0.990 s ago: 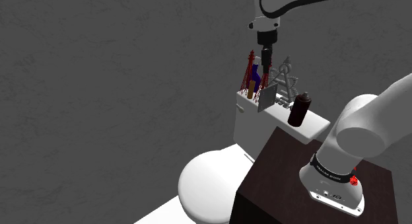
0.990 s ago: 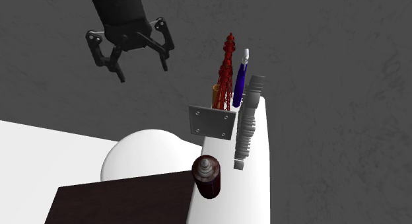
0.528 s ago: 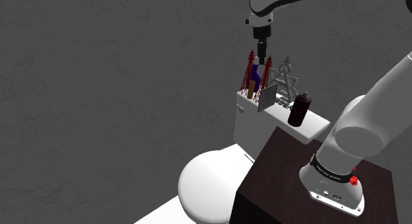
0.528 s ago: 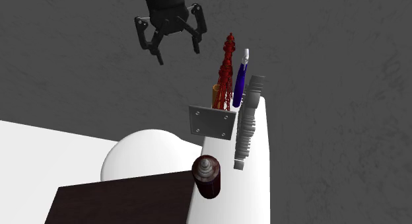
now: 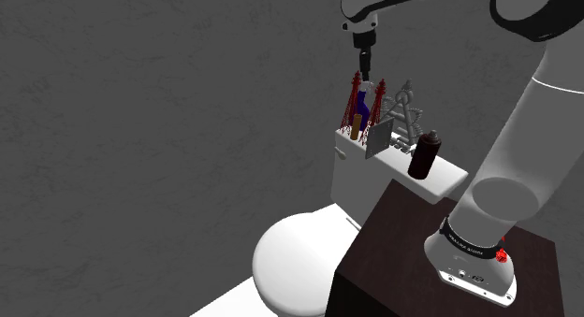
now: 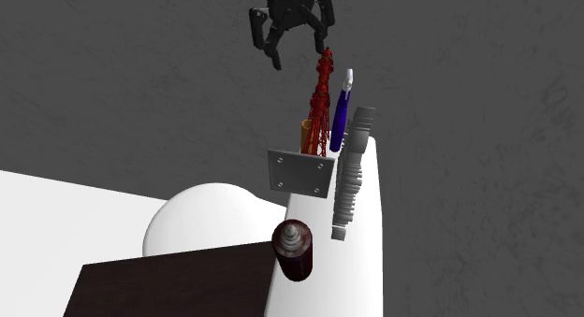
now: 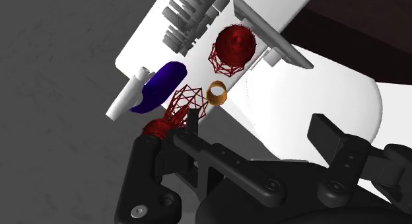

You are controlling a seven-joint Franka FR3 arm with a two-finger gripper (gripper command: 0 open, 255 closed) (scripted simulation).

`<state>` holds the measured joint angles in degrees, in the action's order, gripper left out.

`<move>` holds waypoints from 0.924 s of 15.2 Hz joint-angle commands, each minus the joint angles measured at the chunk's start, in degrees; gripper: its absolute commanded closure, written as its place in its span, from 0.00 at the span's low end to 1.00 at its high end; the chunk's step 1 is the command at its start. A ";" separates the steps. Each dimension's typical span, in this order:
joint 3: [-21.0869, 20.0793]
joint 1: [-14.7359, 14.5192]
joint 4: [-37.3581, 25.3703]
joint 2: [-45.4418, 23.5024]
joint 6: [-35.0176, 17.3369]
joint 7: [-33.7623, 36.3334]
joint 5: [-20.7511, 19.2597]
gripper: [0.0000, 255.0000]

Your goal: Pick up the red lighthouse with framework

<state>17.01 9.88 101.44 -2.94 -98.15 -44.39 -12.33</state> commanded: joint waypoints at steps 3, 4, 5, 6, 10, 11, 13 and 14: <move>1.11 1.84 -10.07 -8.43 0.47 -4.48 1.20 0.00; 1.31 2.44 -12.99 -10.70 0.82 -5.62 1.61 0.00; 1.48 3.10 -16.08 -13.04 1.27 -6.74 2.05 0.00; 1.61 3.80 -19.36 -15.46 1.83 -7.86 2.53 0.00; 1.14 4.18 -17.41 -15.67 -0.34 -7.42 2.37 0.00; 1.02 4.26 -16.65 -15.66 -1.08 -7.23 2.31 0.00; 0.84 4.36 -15.21 -15.70 -2.54 -6.89 2.23 0.00; 0.66 4.48 -14.11 -15.77 -3.67 -6.61 2.15 0.00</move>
<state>17.43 14.04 85.76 -15.13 -95.95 -51.80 -9.86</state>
